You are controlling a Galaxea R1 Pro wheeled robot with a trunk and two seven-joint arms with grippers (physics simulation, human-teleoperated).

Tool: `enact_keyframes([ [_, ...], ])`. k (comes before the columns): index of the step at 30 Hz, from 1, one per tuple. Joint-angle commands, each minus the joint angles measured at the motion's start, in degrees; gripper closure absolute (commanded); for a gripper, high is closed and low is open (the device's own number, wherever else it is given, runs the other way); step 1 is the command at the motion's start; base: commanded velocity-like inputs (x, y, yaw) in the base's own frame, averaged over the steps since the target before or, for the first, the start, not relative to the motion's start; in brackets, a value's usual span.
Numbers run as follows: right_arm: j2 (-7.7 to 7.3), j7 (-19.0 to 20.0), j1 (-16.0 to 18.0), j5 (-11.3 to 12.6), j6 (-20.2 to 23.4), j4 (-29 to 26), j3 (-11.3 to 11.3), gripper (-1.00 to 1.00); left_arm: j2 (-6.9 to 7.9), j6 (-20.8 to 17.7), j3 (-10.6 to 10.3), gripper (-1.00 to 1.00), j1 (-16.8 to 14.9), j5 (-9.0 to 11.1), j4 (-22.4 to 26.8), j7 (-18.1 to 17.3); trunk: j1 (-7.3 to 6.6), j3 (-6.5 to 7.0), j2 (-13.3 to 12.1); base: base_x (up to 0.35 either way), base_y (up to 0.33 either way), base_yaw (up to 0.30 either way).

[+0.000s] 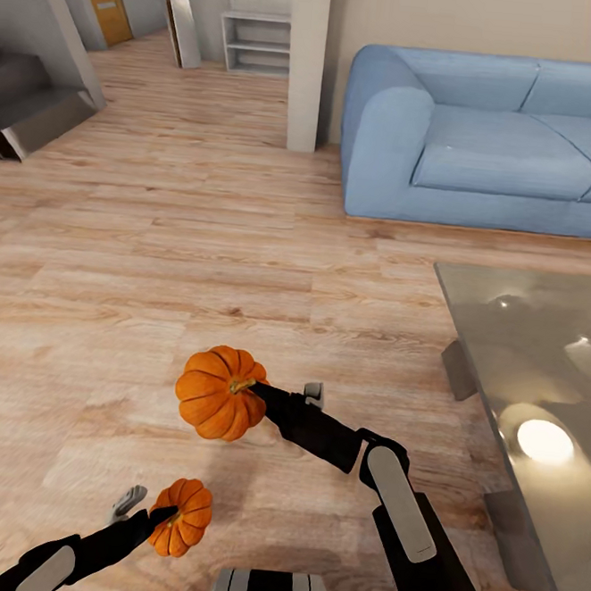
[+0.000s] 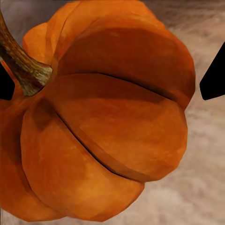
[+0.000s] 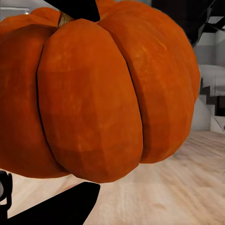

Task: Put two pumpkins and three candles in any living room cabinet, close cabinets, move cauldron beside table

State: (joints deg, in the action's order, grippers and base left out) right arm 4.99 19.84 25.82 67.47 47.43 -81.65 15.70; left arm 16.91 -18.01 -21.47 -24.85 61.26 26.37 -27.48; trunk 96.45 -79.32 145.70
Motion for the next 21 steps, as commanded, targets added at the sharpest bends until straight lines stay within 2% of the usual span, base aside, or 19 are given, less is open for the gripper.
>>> enact_keyframes([
  [1,0.02,0.1,0.0,-0.1,0.2,0.0,-0.1,1.00,0.06,-0.3,-0.3,1.00,0.0,0.5,0.0,0.0,-0.03,0.19,0.0,0.000,0.000,0.000],
  [14,0.08,0.1,0.0,-0.1,0.2,0.0,0.1,1.00,0.16,-0.3,-0.2,1.00,0.0,0.5,0.0,0.0,-0.37,3.07,-0.2,0.000,0.000,0.000],
  [21,0.04,0.0,0.0,-0.2,0.2,0.2,0.2,1.00,0.78,-0.4,0.7,1.00,0.0,0.7,0.0,-0.1,-0.55,4.62,-0.3,0.000,0.000,0.000],
])
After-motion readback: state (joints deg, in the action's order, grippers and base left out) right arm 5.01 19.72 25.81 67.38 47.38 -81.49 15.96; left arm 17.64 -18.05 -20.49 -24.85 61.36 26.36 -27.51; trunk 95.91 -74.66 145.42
